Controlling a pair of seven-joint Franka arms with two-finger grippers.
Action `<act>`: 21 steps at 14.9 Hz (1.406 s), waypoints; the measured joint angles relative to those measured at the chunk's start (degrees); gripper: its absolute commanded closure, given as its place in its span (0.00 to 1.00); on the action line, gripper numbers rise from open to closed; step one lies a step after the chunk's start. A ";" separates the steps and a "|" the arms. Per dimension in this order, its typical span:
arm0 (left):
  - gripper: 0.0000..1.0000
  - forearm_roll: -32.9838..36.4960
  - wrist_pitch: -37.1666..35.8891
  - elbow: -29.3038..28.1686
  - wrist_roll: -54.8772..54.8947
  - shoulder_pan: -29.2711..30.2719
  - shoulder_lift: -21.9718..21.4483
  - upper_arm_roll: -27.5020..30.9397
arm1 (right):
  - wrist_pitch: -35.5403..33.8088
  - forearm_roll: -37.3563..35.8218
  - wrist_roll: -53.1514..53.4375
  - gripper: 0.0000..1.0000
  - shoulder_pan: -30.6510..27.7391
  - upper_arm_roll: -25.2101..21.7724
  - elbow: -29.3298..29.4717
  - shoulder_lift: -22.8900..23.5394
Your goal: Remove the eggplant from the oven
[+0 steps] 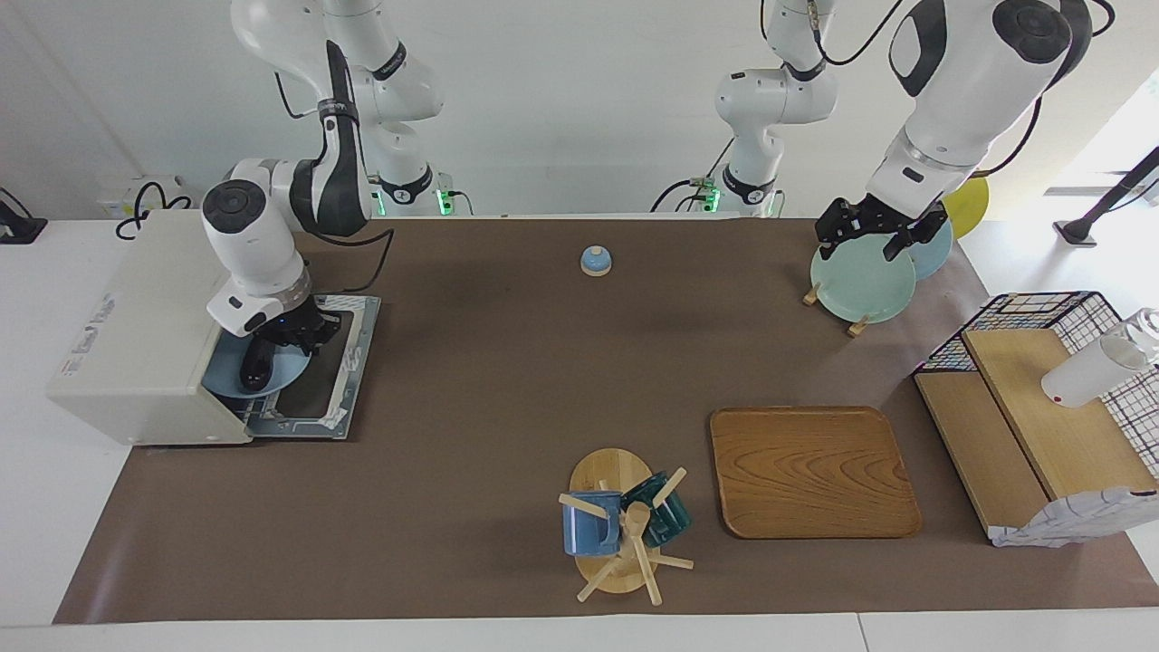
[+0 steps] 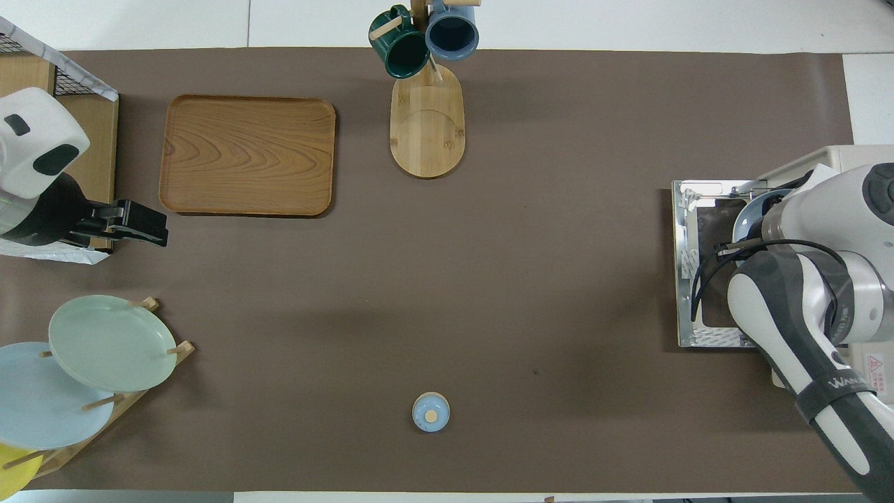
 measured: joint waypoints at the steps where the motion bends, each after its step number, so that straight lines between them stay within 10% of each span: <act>1: 0.00 0.00 0.00 0.00 0.00 0.00 0.00 0.00 | -0.15 -0.01 0.00 1.00 0.43 0.13 0.08 -0.21; 9: 0.00 0.00 0.00 0.00 0.00 0.17 0.00 -0.41 | -13.68 0.13 32.80 1.00 27.70 1.08 14.84 4.27; 19: 0.00 0.00 0.00 0.00 0.00 0.95 0.00 -0.03 | -18.01 0.17 66.77 1.00 44.36 4.74 50.16 40.15; 21: 0.00 0.00 0.00 0.00 0.00 0.95 0.00 -0.05 | -18.28 0.52 68.10 0.82 44.46 4.51 52.63 41.27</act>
